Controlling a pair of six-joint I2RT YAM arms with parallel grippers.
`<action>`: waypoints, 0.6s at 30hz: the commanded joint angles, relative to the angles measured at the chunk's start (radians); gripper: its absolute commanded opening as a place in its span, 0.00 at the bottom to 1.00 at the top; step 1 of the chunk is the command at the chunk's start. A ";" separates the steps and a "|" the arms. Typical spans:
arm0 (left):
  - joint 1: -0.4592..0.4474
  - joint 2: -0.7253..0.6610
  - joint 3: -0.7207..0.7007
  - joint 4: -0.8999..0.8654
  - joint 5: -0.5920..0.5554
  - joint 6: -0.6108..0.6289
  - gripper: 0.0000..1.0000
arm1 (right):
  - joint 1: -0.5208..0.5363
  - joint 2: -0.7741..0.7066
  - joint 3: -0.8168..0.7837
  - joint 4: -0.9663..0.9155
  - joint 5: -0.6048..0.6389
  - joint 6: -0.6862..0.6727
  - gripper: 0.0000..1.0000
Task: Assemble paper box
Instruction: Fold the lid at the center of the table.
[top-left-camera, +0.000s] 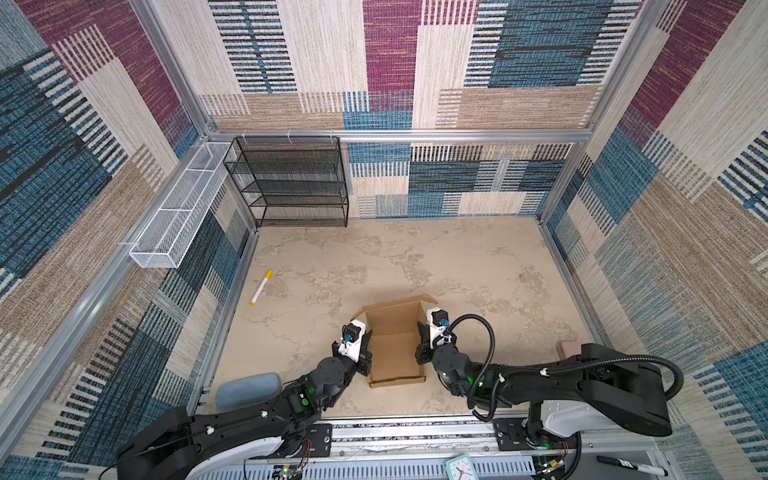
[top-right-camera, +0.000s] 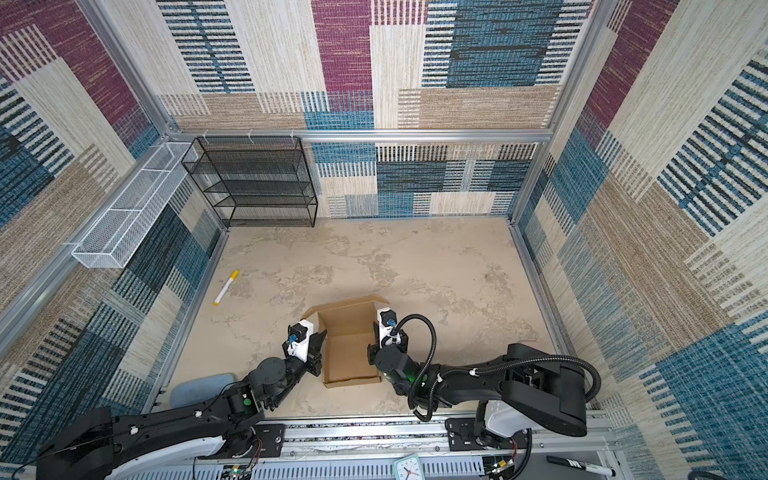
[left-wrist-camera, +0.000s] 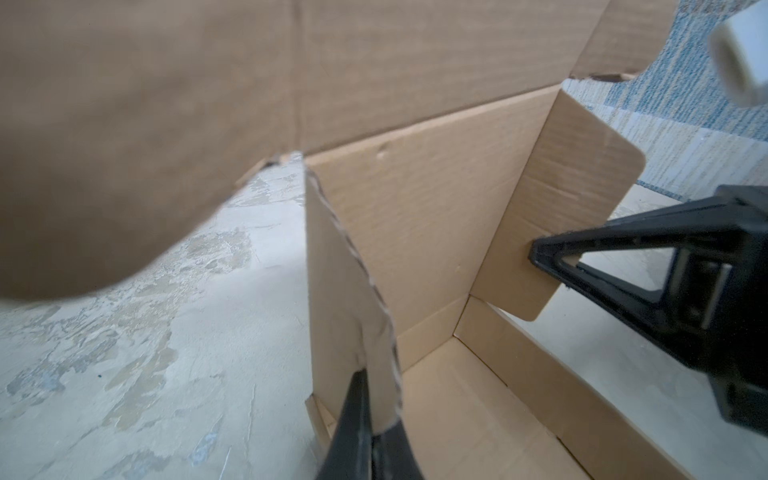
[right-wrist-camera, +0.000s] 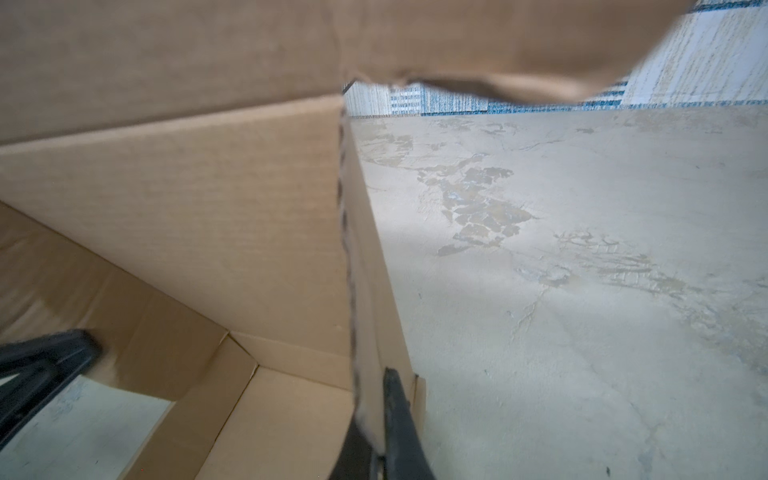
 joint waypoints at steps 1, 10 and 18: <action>-0.009 -0.035 -0.026 -0.022 0.091 0.006 0.00 | 0.028 0.009 -0.009 -0.003 -0.056 0.046 0.00; -0.017 -0.203 -0.050 -0.214 0.114 -0.002 0.00 | 0.102 0.055 0.019 -0.035 0.024 0.077 0.00; -0.024 -0.270 -0.056 -0.332 0.077 -0.006 0.00 | 0.146 0.080 0.035 -0.072 0.079 0.137 0.00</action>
